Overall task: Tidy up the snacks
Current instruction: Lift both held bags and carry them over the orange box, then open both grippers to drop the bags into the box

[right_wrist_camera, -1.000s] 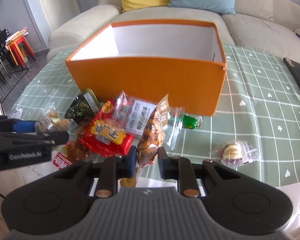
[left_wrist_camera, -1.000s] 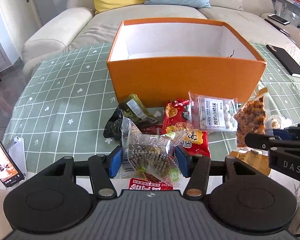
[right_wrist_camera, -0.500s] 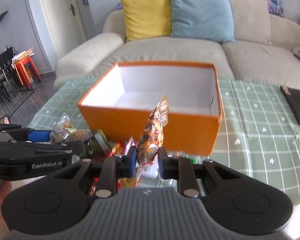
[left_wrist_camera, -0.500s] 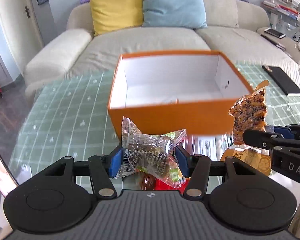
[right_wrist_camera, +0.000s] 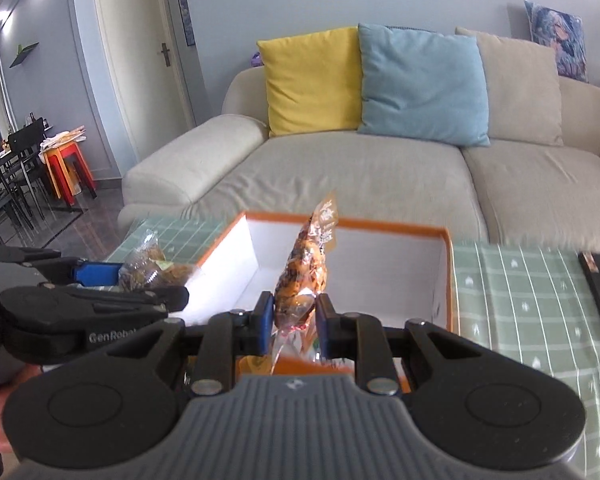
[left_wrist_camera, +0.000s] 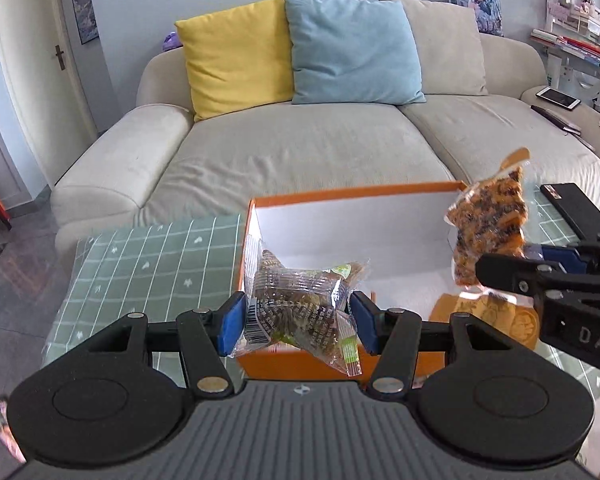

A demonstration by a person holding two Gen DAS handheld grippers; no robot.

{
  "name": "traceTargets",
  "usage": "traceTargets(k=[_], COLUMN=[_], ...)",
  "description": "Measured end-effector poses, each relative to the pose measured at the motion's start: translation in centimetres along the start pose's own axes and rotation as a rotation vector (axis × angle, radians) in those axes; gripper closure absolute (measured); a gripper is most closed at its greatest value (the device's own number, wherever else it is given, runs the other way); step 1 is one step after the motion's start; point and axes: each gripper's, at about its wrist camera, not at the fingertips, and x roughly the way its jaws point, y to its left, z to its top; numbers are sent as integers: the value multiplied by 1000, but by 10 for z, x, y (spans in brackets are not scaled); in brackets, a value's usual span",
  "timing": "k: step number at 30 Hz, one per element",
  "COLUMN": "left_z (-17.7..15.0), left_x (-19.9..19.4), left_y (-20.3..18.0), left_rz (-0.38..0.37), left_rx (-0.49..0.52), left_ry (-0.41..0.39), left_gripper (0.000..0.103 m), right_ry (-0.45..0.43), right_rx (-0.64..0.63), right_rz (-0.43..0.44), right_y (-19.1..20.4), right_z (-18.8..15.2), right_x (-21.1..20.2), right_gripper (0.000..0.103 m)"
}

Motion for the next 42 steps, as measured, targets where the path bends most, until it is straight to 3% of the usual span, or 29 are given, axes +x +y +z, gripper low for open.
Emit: traceTargets(k=[9, 21, 30, 37, 42], left_z=[18, 4, 0, -3, -3], left_x=[51, 119, 146, 153, 156], left_y=[-7, -26, -34, -47, -48], left_rz=[-7, -24, -23, -4, 3], left_rx=[18, 51, 66, 120, 118], left_ry=[76, 237, 312, 337, 330], left_gripper=[39, 39, 38, 34, 22], right_ry=[65, 283, 408, 429, 439], right_rx=[-7, 12, 62, 55, 27], right_rz=[-26, -45, -35, -54, -81], right_y=[-16, -43, -56, -61, -59], right_z=[26, 5, -11, -15, -13], right_x=[58, 129, 156, 161, 161], right_gripper=[84, 84, 84, 84, 84])
